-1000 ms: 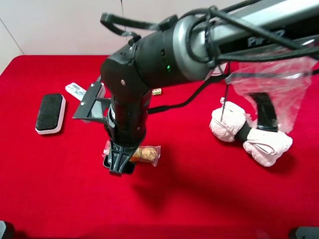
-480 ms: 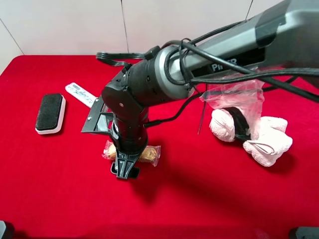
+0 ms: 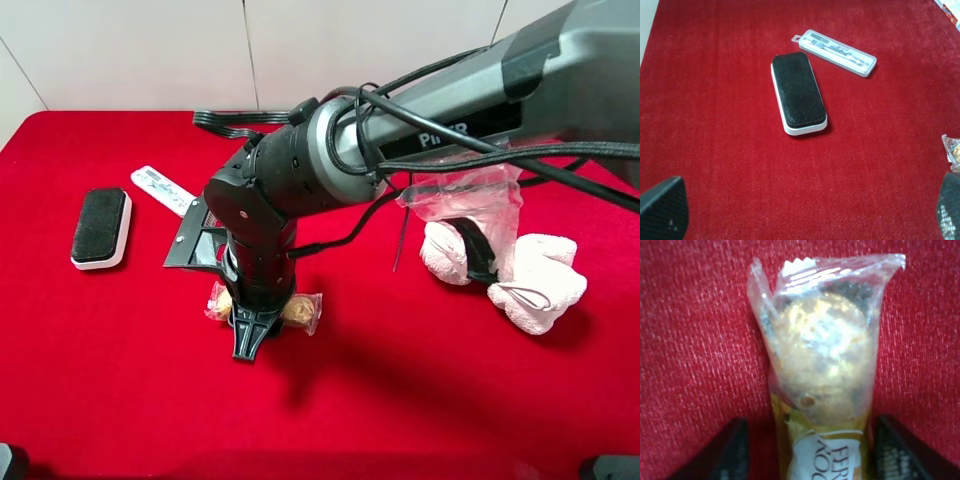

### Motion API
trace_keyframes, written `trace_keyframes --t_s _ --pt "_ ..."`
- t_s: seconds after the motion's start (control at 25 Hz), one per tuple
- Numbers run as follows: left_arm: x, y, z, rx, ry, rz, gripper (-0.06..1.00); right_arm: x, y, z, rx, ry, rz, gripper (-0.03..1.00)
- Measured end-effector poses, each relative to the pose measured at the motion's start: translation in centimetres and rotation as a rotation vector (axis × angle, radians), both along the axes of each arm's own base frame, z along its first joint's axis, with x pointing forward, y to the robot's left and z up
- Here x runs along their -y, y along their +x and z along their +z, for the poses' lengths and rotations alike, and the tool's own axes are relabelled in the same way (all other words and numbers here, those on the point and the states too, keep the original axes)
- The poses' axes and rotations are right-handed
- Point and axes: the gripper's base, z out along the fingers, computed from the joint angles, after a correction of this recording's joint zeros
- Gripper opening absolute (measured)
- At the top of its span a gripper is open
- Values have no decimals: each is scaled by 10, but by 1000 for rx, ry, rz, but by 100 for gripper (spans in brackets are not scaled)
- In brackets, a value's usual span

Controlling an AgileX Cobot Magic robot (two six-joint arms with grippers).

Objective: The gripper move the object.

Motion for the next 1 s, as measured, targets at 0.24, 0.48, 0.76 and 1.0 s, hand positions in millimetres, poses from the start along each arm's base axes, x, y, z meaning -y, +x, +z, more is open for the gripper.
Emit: trace_keyframes --t_s 0.24,0.48,0.76,1.0 --pt "0 0 0 0 0 0 99 0 0 0 2 -1 2 18" --pt "0 0 0 0 0 0 99 0 0 0 3 -3 4 14" --pt "0 0 0 0 0 0 98 1 0 1 1 -7 3 14" --pt "0 0 0 0 0 0 98 3 -1 14 0 -10 3 14"
